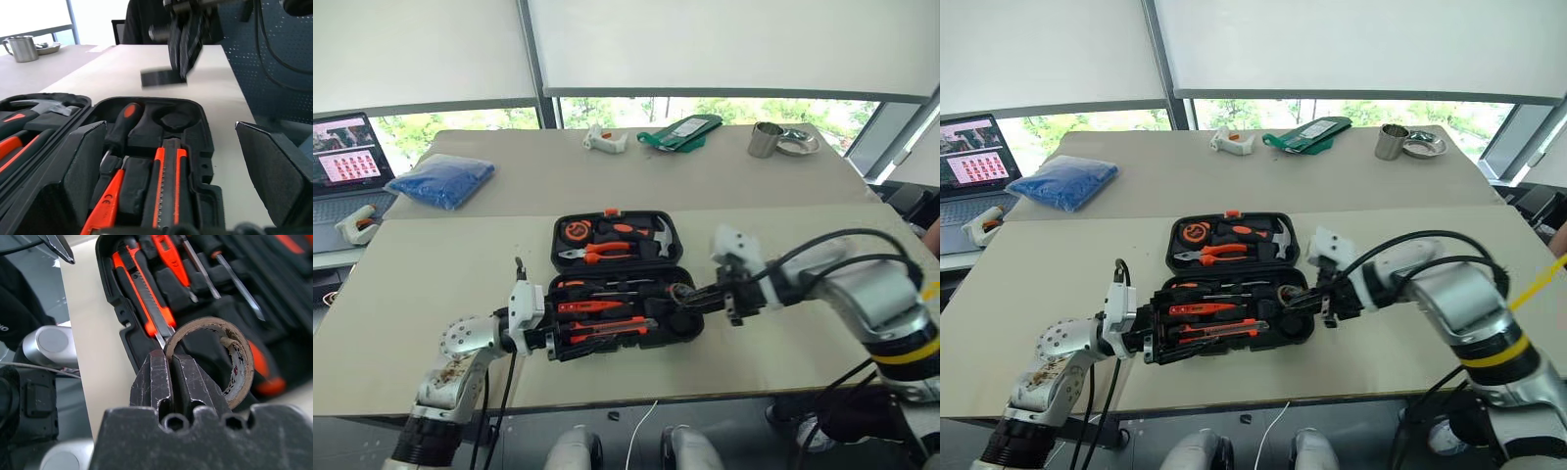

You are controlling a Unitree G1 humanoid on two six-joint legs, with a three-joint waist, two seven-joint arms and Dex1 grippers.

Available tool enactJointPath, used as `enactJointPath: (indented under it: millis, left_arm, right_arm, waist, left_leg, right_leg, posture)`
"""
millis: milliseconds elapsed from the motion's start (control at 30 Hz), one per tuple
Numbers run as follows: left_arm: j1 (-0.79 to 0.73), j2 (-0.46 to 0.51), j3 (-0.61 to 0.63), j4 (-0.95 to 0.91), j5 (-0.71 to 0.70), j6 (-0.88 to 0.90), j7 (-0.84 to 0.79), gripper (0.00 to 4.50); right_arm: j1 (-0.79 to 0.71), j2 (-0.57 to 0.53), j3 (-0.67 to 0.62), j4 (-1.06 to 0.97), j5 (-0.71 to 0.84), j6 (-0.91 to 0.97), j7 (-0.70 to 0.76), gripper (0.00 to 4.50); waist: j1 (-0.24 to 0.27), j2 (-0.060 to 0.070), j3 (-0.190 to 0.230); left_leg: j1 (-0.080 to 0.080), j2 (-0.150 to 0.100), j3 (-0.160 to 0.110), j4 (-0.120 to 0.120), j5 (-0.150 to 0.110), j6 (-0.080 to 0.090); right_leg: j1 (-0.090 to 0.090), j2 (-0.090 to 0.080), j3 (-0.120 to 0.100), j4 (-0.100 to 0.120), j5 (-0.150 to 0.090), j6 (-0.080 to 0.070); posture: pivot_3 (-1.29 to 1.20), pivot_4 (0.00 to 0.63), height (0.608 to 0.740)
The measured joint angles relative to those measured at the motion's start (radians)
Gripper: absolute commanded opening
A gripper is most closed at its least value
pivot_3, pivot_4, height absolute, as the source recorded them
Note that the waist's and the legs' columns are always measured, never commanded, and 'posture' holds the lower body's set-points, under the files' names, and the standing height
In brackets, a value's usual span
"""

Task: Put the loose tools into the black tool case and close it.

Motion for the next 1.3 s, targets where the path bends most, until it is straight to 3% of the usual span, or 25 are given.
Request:
enactJointPath:
  millis: [633,667,800,867,1033,1067,1167,1233,1300]
  left_arm:
    - [0.071,0.015,0.029,-0.032,0.004,-0.012,0.055,4.5]
    - [0.071,0.015,0.029,-0.031,0.004,-0.015,0.056,4.5]
    - [0.071,0.015,0.032,-0.027,0.004,-0.016,0.056,4.5]
    - [0.071,0.017,0.04,-0.027,0.003,-0.016,0.057,4.5]
    - [0.077,0.042,0.071,-0.025,0.002,-0.01,0.071,4.5]
    - [0.076,0.042,0.087,-0.023,0.0,0.007,0.094,4.5]
    - [0.068,0.055,0.151,0.021,0.002,0.051,0.172,3.85]
    - [0.052,0.069,0.2,0.078,0.009,0.073,0.231,3.11]
    - [0.027,0.077,0.244,0.116,0.024,0.118,0.318,2.33]
  right_arm:
    - [0.012,-0.013,0.119,0.013,-0.077,0.01,-0.024,0.03]
    - [0.012,-0.012,0.122,0.015,-0.08,0.008,-0.025,0.76]
    - [0.006,-0.026,0.142,0.021,-0.125,-0.045,-0.019,1.9]
    - [0.006,-0.025,0.129,0.023,-0.114,-0.048,-0.008,2.67]
    - [-0.013,0.013,-0.03,0.022,0.016,-0.03,0.022,4.38]
    - [-0.014,0.016,-0.074,0.036,0.036,-0.037,0.028,4.38]
    - [0.008,0.014,-0.179,0.127,0.049,-0.128,0.037,4.42]
    - [0.038,0.029,-0.207,0.213,0.002,-0.225,-0.002,4.42]
    - [0.064,0.056,-0.217,0.334,-0.08,-0.355,-0.077,3.91]
  waist:
    - [-0.003,0.0,0.0]
    - [-0.003,0.0,0.0]
    - [-0.002,0.0,0.0]
    - [-0.003,0.0,0.0]
    - [-0.004,0.0,0.0]
    - [-0.004,-0.001,0.0]
    - [-0.001,-0.001,0.0]
    - [-0.002,-0.003,0.0]
    - [-0.003,-0.003,0.0]
  left_leg:
    - [0.002,0.002,0.0,0.0,0.002,-0.002]
    - [0.002,0.002,0.0,0.0,0.002,-0.002]
    - [0.002,0.002,0.0,0.0,0.002,-0.002]
    - [0.002,0.002,0.0,0.0,0.002,-0.002]
    - [0.002,0.002,0.0,0.0,0.002,-0.002]
    - [0.002,0.002,0.0,0.0,0.002,-0.002]
    - [0.002,0.002,0.0,0.0,0.002,-0.002]
    - [0.002,0.002,0.0,0.001,0.002,-0.003]
    - [0.002,0.001,0.001,0.001,0.003,-0.003]
  right_leg:
    - [0.0,0.003,0.0,0.001,-0.001,0.002]
    - [0.0,0.003,0.0,0.001,0.001,-0.002]
    - [0.0,0.003,-0.001,0.001,0.002,-0.002]
    - [0.0,0.003,-0.001,0.001,0.002,-0.002]
    - [-0.001,0.004,-0.001,0.001,0.002,-0.002]
    - [0.0,0.004,-0.001,0.001,0.002,-0.002]
    - [0.001,0.004,-0.001,0.001,0.002,-0.002]
    - [0.001,0.004,-0.001,0.001,0.001,0.0]
    - [0.001,0.004,-0.001,0.001,0.002,0.001]
  posture:
    - [0.0,0.15,0.74]
    - [0.0,0.15,0.74]
    - [0.0,0.15,0.74]
    - [0.0,0.15,0.74]
    - [0.0,0.15,0.74]
    - [0.0,0.15,0.74]
    - [0.0,0.15,0.74]
    - [0.0,0.15,0.74]
    - [0.0,0.15,0.74]
